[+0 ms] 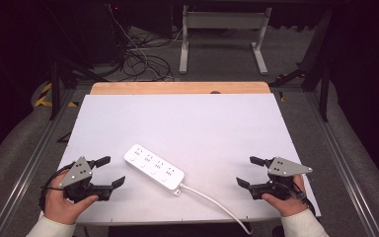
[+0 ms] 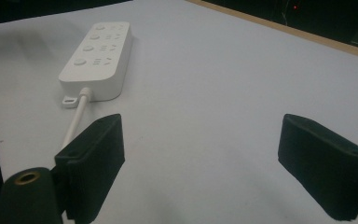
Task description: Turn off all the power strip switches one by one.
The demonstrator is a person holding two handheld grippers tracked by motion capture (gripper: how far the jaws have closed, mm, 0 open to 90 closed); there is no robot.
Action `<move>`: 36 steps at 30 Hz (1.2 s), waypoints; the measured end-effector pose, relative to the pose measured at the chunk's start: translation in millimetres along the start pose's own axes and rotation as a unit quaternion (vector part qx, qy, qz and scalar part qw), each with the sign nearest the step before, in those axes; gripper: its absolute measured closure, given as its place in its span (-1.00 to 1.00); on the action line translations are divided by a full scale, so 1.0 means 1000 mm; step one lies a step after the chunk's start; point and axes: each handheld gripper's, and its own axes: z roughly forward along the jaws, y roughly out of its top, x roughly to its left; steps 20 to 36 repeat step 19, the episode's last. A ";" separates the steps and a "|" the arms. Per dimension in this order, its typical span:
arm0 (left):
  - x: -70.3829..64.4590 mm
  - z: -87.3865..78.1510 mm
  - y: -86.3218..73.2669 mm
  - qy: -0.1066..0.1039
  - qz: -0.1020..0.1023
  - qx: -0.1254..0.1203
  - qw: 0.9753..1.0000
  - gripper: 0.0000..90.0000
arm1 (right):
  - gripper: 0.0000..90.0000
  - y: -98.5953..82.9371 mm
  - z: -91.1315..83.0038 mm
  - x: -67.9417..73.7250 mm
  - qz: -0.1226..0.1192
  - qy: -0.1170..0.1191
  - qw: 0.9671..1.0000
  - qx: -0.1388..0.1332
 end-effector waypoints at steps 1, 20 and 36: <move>0.001 -0.001 -0.003 0.002 -0.003 0.001 1.000 -0.60 | -0.65 -0.001 0.000 0.000 0.003 0.000 1.000 -0.001; 0.004 -0.012 -0.033 0.019 -0.050 0.001 0.999 -0.56 | -0.65 -0.004 0.003 -0.002 0.005 -0.001 1.000 0.007; 0.004 -0.012 -0.033 0.019 -0.050 0.001 0.999 -0.56 | -0.65 -0.004 0.003 -0.002 0.005 -0.001 1.000 0.007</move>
